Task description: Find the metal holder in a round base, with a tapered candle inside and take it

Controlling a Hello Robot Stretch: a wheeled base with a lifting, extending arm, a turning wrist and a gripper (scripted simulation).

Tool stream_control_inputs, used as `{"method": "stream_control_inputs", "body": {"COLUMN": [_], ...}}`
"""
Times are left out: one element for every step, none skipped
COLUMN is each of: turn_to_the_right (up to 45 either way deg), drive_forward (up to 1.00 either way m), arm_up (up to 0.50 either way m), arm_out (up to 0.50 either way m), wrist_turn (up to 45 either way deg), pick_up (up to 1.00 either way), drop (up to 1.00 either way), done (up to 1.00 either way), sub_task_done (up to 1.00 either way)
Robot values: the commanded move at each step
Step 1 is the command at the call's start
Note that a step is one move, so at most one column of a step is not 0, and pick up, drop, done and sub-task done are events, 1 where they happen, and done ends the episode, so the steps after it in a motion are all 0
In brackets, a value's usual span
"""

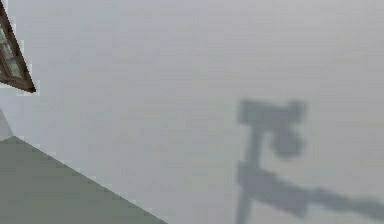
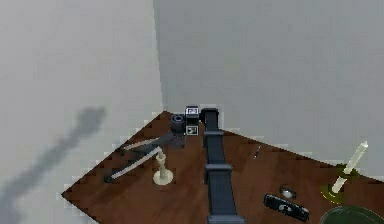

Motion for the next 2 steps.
{"method": "stream_control_inputs", "body": {"turn_to_the_right": [0.0,0.0], "drive_forward": [0.00,0.00], "arm_up": [0.00,0.00], "arm_out": [0.00,0.00], "wrist_turn": [45.0,15.0], "pick_up": [0.00,0.00], "drop": [0.00,0.00], "done": [0.00,0.00], "sub_task_done": [0.00,0.00]}}
